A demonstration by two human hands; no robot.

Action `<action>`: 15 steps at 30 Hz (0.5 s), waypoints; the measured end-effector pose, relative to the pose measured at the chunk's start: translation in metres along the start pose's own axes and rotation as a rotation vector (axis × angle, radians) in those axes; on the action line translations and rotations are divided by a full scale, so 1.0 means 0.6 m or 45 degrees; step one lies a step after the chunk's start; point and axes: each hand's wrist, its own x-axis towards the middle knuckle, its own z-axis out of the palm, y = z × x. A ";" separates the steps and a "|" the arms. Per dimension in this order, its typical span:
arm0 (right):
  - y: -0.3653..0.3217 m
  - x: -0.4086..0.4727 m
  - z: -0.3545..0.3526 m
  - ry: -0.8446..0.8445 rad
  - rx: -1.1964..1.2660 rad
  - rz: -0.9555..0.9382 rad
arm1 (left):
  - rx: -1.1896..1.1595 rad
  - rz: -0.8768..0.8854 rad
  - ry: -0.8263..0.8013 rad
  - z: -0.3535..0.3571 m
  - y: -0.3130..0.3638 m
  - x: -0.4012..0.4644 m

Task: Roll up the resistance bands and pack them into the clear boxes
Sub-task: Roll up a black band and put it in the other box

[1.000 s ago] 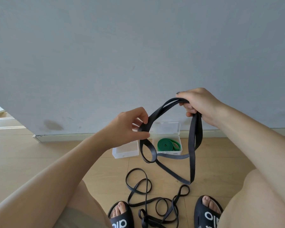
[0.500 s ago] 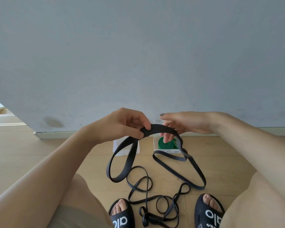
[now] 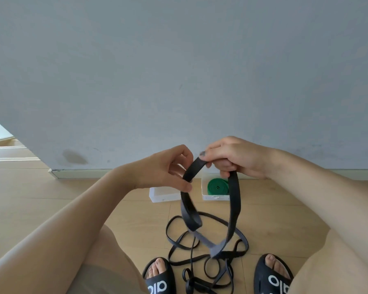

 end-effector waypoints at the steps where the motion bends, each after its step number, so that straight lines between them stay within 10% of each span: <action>1: 0.000 -0.001 -0.004 0.029 0.049 0.000 | 0.028 -0.015 0.007 0.003 -0.003 0.001; 10: -0.007 -0.002 -0.036 0.275 0.470 -0.018 | 0.273 -0.164 0.006 0.010 -0.027 0.018; 15: 0.000 -0.017 -0.071 0.447 0.516 0.000 | -0.261 -0.166 0.164 -0.015 -0.039 0.008</action>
